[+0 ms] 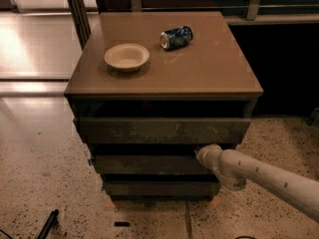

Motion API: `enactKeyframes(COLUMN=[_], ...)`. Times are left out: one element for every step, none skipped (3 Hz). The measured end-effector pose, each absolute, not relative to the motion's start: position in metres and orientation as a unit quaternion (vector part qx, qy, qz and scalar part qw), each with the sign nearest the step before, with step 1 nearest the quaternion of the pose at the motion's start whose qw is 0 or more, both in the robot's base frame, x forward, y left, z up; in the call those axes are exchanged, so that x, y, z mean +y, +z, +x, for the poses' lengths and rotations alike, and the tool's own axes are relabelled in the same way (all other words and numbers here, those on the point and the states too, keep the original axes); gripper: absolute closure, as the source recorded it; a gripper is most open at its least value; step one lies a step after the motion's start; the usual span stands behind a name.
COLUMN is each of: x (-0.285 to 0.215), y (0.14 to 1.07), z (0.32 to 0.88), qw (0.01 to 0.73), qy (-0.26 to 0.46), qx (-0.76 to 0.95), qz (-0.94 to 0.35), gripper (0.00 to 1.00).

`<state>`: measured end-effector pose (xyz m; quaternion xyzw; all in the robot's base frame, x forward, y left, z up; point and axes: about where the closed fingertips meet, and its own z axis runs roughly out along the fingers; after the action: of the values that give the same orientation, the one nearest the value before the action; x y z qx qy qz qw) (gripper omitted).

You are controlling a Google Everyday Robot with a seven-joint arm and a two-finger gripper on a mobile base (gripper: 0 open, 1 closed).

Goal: Open middle drawer

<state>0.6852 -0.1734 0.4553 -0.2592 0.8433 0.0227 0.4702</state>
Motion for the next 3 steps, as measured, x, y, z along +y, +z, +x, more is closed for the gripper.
enactKeyframes(x=[-0.131,-0.128,-0.108], y=[0.438,0.440,0.433], z=[0.664,0.663,0.639], qw=[0.405,0.401,0.365], qy=[0.078,0.081,0.115], qx=[0.864,0.865,0.876], qz=[-0.290,-0.291,-0.294], gripper=[1.00,1.00,1.00])
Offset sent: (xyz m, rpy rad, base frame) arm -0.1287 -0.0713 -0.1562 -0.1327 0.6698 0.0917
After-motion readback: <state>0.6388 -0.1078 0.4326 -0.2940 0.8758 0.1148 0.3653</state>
